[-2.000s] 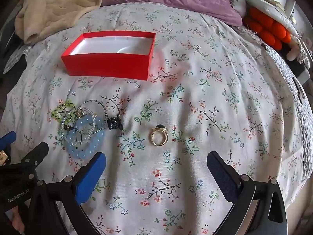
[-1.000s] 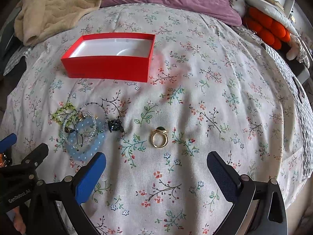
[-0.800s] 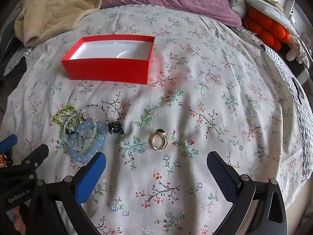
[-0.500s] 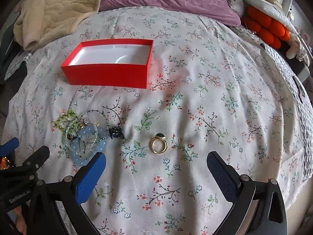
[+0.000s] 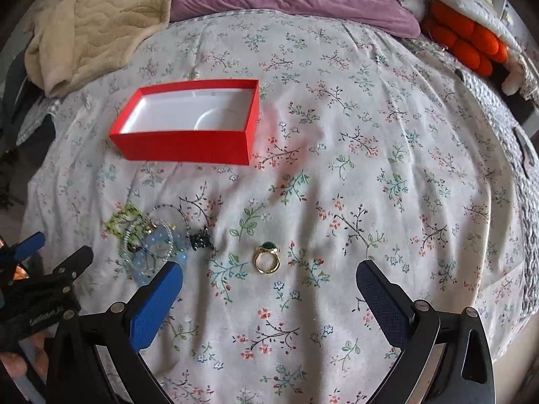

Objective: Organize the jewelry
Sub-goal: 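Lower the left tool onto the green beaded bracelet and close it, then close the right tool on the silver beaded bracelet while the left tool holds the green bracelet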

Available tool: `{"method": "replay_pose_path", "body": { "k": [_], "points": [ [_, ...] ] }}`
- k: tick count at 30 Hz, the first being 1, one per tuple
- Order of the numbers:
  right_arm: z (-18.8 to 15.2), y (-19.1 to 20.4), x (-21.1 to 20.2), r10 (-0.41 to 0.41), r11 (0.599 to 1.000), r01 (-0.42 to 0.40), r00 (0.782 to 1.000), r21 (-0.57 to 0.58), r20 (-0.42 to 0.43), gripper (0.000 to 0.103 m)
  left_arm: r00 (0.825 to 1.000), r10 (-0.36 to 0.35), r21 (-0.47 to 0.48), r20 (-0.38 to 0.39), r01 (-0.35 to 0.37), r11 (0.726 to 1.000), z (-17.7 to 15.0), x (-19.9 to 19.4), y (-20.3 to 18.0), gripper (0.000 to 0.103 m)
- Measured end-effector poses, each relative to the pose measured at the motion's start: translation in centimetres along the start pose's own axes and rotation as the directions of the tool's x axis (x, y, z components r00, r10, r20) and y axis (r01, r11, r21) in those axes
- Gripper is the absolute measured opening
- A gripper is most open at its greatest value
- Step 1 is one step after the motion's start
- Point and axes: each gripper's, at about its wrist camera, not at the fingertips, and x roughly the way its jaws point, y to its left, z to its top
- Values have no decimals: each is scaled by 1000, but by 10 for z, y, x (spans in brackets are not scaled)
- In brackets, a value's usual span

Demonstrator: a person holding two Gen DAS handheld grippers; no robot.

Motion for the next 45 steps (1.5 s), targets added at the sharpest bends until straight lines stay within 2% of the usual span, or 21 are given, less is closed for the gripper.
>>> {"method": "replay_pose_path", "body": {
  "k": [6,9,12,14,17,21,28,33,34,35,37,41,45],
  "points": [
    [11,-12,7,0,1000,1,999,18,-37,103,997,-69,9,-17,69,998,17,2,4,103],
    [12,-22,17,46,998,-44,998,49,-53,103,991,-134,-2,-25,134,991,19,11,7,97],
    [11,-28,31,102,992,-95,992,86,-77,103,981,-191,-15,-37,190,982,19,23,8,81],
    [11,-29,39,127,988,-118,988,99,-92,102,974,-215,-35,-72,213,976,21,36,8,61],
    [16,-26,46,152,985,-142,983,97,-103,100,965,-244,-43,-98,241,969,26,45,5,50],
    [24,-18,51,164,985,-156,981,77,-100,100,972,-207,0,-107,209,978,33,53,-5,41],
    [35,-2,59,178,984,-174,978,47,-108,99,970,-197,29,-140,203,979,40,63,-17,13],
    [40,11,64,183,983,-181,977,32,-112,96,974,-182,39,-131,189,981,43,62,-23,11],
    [40,13,64,187,982,-185,976,29,-112,93,976,-181,36,-122,187,982,44,60,-25,11],
    [41,17,66,193,981,-192,974,24,-117,83,978,-178,33,-110,183,983,46,58,-25,1],
    [42,24,70,204,979,-203,970,21,-132,74,981,-173,25,-92,176,984,46,53,-20,0],
    [42,37,79,212,977,-213,965,8,-155,63,982,-178,7,-67,179,984,48,46,-8,0],
    [44,48,89,214,976,-217,960,5,-179,55,972,-219,5,-82,220,976,44,48,-3,0]
  ]
}}
